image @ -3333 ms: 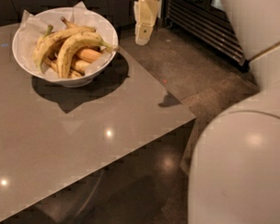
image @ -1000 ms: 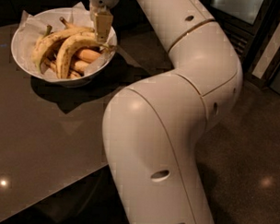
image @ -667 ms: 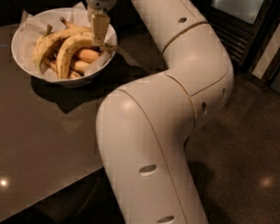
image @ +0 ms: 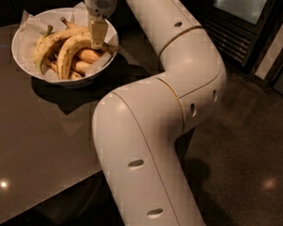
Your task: Pick banana from white bowl
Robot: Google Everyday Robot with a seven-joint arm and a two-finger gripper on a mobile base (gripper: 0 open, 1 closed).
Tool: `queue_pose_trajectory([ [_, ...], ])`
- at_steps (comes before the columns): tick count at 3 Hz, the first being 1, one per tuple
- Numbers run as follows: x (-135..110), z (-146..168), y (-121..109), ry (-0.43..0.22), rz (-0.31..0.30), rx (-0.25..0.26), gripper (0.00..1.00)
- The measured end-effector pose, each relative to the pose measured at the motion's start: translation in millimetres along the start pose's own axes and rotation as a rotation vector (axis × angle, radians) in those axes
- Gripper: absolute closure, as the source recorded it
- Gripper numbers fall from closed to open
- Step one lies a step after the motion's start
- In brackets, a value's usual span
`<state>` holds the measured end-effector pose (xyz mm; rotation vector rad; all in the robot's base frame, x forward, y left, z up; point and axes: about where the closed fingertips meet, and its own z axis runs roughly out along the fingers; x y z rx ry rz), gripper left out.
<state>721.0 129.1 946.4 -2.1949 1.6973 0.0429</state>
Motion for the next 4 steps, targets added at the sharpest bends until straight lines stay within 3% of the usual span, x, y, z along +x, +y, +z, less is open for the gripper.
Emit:
queue_pose_trajectory([
  [2, 3, 12, 2, -0.003, 0.026, -0.029, 0.9],
  [3, 3, 12, 2, -0.003, 0.026, -0.029, 1.0],
  [4, 1, 13, -9, -0.016, 0.031, 0.012, 1.0],
])
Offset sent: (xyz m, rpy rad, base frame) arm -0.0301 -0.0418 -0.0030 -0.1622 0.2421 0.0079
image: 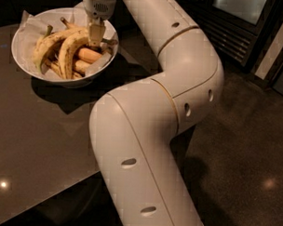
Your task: Pick banana from white bowl
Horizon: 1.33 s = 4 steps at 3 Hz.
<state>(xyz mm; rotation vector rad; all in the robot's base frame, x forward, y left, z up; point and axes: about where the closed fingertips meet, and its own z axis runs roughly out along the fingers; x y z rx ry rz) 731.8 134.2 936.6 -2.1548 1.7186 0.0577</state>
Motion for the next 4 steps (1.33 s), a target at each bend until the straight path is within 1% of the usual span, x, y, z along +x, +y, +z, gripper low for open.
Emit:
queue_pose_trajectory([
  [1, 8, -15, -4, -0.048, 0.048, 0.055, 1.0],
  [2, 14, -25, 4, -0.105, 0.075, 0.09, 1.0],
  [3, 14, -25, 4, -0.104, 0.075, 0.09, 1.0],
  [4, 16, -36, 13, -0.147, 0.102, 0.089, 1.0],
])
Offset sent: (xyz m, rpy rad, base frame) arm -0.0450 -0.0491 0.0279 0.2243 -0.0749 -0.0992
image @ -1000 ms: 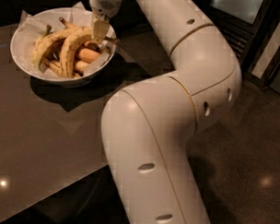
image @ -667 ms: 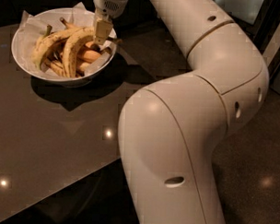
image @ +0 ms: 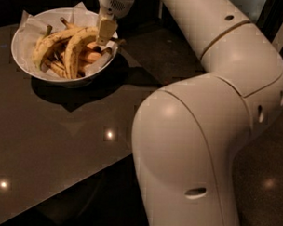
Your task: Pick banana from white bowl
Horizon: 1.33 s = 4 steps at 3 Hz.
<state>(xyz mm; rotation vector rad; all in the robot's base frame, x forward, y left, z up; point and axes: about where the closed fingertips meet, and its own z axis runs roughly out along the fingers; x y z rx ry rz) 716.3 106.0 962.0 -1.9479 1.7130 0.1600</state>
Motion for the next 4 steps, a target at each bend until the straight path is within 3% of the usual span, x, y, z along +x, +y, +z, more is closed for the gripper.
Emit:
queue_pose_trajectory([
  [2, 15, -36, 24, -0.091, 0.084, 0.052, 1.0],
  [4, 14, -42, 28, -0.095, 0.091, 0.063, 1.0],
])
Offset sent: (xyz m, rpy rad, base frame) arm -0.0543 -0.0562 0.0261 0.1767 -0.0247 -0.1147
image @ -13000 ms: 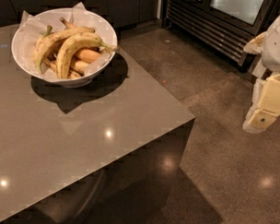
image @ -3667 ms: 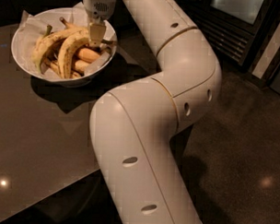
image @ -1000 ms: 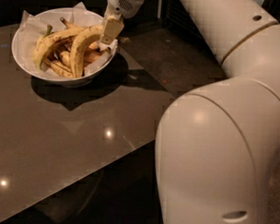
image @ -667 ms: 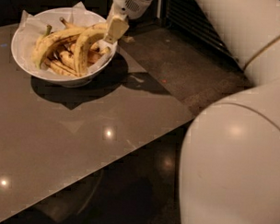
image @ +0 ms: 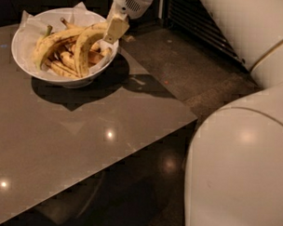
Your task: Pick banana from white bowl
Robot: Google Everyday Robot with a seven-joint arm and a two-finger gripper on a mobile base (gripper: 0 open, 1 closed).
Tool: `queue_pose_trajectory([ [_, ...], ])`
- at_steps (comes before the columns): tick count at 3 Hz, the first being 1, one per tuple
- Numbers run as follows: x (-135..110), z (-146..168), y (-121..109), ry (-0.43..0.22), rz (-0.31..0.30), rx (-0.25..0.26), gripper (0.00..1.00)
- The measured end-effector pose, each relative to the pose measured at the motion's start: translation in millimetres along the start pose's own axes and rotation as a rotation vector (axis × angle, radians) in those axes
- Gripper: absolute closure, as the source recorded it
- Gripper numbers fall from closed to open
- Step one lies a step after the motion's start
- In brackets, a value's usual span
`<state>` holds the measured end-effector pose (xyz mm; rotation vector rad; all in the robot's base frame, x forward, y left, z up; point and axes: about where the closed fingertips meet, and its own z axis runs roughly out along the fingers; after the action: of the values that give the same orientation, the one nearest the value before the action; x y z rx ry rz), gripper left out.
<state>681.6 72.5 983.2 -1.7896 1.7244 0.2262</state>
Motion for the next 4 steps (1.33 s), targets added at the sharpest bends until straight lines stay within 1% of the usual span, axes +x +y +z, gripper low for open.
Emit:
queue_pose_trajectory([
  [1, -3, -19, 8, -0.034, 0.02, 0.032, 1.0],
  [2, 9, -35, 26, -0.063, 0.065, 0.072, 1.0],
  [3, 8, -35, 26, -0.064, 0.064, 0.073, 1.0],
  [4, 6, -46, 40, -0.051, 0.116, 0.058, 1.0],
])
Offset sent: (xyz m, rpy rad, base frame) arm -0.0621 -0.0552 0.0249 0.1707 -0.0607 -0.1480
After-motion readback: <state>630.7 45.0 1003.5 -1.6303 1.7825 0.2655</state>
